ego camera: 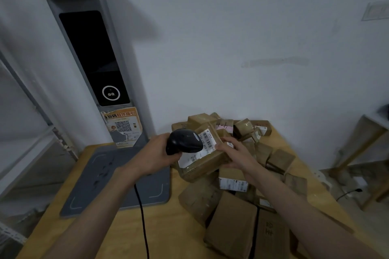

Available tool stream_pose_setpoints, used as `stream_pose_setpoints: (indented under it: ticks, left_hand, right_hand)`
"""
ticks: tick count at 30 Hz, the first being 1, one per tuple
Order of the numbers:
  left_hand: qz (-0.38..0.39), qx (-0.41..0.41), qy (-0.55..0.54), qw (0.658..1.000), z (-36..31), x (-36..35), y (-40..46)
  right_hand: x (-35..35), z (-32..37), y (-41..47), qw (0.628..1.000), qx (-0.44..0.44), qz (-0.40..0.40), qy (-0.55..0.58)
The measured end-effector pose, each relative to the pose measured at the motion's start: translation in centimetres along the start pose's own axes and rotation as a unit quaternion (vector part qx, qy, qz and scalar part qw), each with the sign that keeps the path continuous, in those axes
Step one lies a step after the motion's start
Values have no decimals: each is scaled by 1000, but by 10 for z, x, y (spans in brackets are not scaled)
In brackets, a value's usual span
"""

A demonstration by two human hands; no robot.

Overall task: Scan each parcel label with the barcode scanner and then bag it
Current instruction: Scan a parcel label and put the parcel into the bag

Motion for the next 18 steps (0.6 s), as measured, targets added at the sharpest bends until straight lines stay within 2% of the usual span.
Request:
stream_pose_setpoints:
  ticks: [4,9,13,18]
  left_hand:
    - [24,-8,-19,999,-12,-15,-2]
    - [100,-29,-35,994,-48,-71,-3]
    - [154,-71,-55,984,-96,-133,-17]
    - [258,-118,-64,957,-151,-223,-58]
  right_hand:
    - [12,-5,-21,999,-5,-36,9]
    - [59,-23,-75,990,-18,-135,28]
    - [124,-49,-150,962,-49,-265,39]
    - [176,-78,-259,932,-93,-351,9]
Point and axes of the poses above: each hand's wrist, its own y-axis towards the middle knuckle, its own x-axis out of the back of the hand, z = x × y, the point moved 10 cm from there along y, towards the middle knuckle, and after that the axes turned 9 degrees about x, right-handed, at the moved point
